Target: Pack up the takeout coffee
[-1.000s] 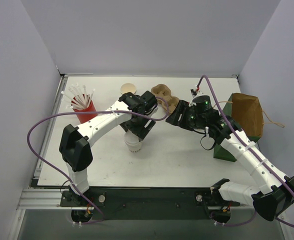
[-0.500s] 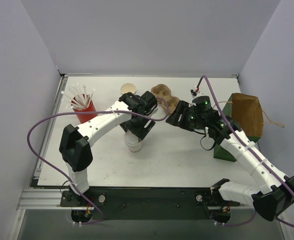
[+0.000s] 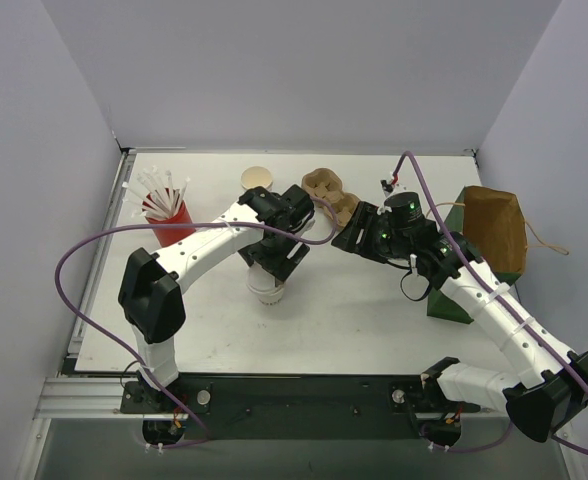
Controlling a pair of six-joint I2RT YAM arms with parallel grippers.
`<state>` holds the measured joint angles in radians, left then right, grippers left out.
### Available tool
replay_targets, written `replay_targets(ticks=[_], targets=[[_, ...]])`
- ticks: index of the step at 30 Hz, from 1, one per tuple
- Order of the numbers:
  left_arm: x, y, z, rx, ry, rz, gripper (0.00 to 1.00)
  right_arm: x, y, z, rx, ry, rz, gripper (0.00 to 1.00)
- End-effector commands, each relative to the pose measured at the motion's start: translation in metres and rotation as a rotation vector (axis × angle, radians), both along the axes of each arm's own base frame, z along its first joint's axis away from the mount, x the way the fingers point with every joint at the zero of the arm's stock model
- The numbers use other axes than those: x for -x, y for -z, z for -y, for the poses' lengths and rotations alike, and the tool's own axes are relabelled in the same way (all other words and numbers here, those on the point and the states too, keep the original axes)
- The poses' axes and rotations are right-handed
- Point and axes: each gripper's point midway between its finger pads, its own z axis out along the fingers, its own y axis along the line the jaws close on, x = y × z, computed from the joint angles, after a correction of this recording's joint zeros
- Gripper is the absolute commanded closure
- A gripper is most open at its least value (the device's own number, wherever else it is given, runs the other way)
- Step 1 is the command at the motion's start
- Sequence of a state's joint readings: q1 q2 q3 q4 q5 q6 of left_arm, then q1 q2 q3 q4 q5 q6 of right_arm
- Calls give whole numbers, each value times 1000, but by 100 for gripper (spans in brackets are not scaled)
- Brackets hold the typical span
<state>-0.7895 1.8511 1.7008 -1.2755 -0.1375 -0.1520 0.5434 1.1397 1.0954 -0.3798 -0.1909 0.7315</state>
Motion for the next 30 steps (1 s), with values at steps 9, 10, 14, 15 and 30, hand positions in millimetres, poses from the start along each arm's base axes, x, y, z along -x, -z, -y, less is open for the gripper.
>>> replay_targets(ticks=[9, 10, 14, 15, 30], targets=[[-6, -24, 11, 64, 9, 44, 23, -1, -3, 1, -6, -2, 10, 48], [-6, -25, 12, 71, 9, 46, 23, 0, -2, 1, -4, -2, 8, 48], [-5, -26, 12, 78, 14, 43, 23, 0, -2, 1, -4, -4, 10, 48], [-5, -25, 11, 72, 13, 40, 23, 0, -2, 1, -5, -2, 9, 48], [0, -7, 3, 0, 23, 7, 23, -1, -2, 0, -3, -5, 8, 48]])
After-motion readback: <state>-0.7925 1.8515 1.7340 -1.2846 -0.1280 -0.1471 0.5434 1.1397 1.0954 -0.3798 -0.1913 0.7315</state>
